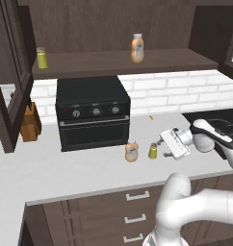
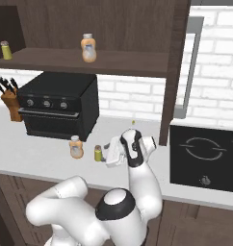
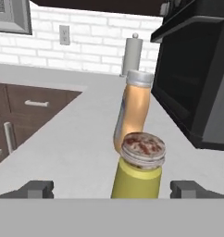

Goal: Put the shaker and condiment bottle from the counter next to their counterparts in the cabinet.

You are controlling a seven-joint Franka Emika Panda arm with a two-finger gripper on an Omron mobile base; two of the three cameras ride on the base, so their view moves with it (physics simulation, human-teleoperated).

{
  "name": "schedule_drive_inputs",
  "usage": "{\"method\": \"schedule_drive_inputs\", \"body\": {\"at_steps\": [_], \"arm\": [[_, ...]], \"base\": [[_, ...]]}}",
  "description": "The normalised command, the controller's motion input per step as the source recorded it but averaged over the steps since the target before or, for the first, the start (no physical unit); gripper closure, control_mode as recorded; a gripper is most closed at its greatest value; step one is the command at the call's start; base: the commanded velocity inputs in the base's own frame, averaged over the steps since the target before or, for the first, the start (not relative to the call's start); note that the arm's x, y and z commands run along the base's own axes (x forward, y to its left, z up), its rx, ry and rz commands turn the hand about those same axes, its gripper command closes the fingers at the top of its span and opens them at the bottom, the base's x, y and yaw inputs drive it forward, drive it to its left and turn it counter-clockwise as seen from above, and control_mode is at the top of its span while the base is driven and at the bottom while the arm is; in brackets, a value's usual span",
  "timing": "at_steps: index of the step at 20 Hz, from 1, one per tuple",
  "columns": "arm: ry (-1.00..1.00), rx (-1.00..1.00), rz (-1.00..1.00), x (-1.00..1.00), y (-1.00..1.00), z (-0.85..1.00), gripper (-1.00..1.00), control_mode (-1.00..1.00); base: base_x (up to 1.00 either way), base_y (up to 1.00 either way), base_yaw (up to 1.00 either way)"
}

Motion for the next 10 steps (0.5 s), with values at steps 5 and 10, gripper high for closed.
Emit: {"method": "schedule_drive_inputs", "body": {"at_steps": [5,10], "arm": [[0.00,0.00,0.00,0.27,0.01,-0.13,-1.00,-1.00],[0.00,0.00,0.00,0.07,0.08,-0.06,-1.00,-1.00]], "base": [[0.00,0.00,0.00],[0.00,0.00,0.00]]}}
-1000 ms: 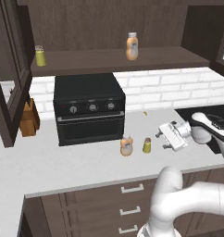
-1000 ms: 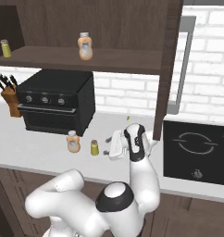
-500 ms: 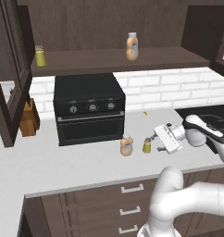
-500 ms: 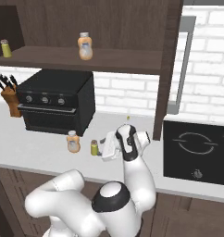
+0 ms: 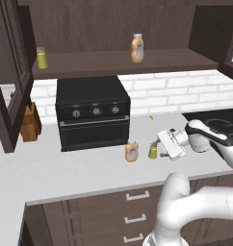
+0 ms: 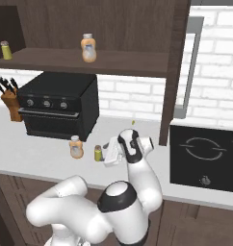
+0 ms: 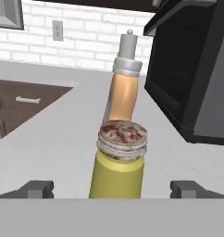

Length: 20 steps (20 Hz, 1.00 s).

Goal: Put the shaker and condiment bottle from the counter next to their counterparts in the cabinet.

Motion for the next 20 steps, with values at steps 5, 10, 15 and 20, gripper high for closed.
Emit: {"method": "schedule_drive_inputs", "body": {"at_steps": [5,10,15,20], "arm": [[0.00,-0.02,0.00,0.00,0.21,-0.05,-1.00,-1.00],[0.00,-0.03,0.00,0.00,0.29,-0.05,-1.00,-1.00],[0.00,-0.04,0.00,0.00,0.32,-0.08,-1.00,-1.00],[0.04,-0.03,0.00,0.05,0.09,-0.02,1.00,-1.00]], "base": [[0.00,0.00,0.00],[0.00,0.00,0.00],[0.00,0.00,0.00],[0.00,0.00,0.00]]}}
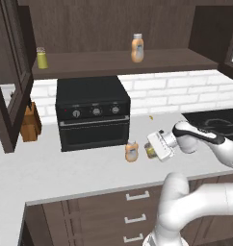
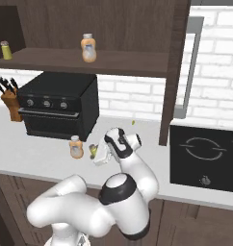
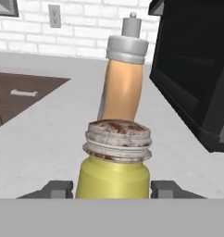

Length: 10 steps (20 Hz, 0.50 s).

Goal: Put the shaker and condiment bottle from the counter next to their counterparts in the cabinet.

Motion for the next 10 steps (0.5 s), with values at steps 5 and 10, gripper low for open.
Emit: {"method": "schedule_drive_inputs", "body": {"at_steps": [5,10], "arm": [[0.17,0.00,-0.09,-0.02,0.00,0.49,1.00,-1.00],[0.08,0.01,-0.22,-0.44,-0.07,0.96,1.00,-1.00]], "base": [[0.00,0.00,0.00],[0.00,0.00,0.00]]}}
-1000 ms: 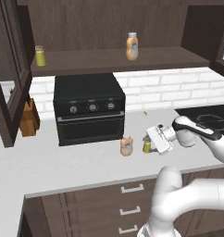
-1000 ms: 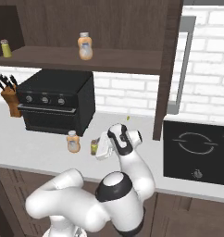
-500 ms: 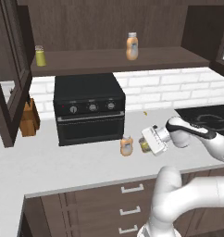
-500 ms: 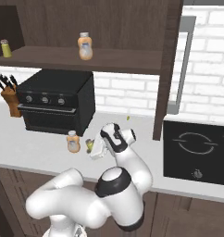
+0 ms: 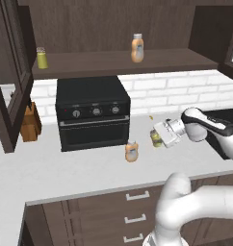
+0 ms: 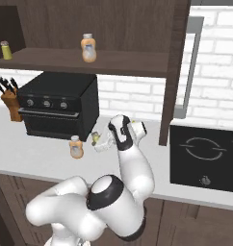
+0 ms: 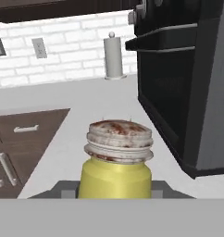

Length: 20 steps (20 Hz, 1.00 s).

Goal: Put the shaker and condiment bottle from the counter next to their counterparts in the cabinet.

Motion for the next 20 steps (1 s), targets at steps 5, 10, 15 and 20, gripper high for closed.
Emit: {"method": "schedule_drive_inputs", "body": {"at_steps": [5,10,15,20], "arm": [[-0.05,0.02,-0.23,-0.77,0.07,0.84,1.00,-1.00],[-0.34,0.05,-0.34,-1.00,0.80,0.56,1.00,-1.00],[-0.38,0.06,-0.43,-0.90,0.98,0.73,1.00,-1.00],[-0.18,0.14,-0.37,-0.50,0.35,1.00,1.00,-1.00]], "base": [[0.00,0.00,0.00],[0.00,0.00,0.00],[0.00,0.00,0.00],[0.00,0.00,0.00]]}}
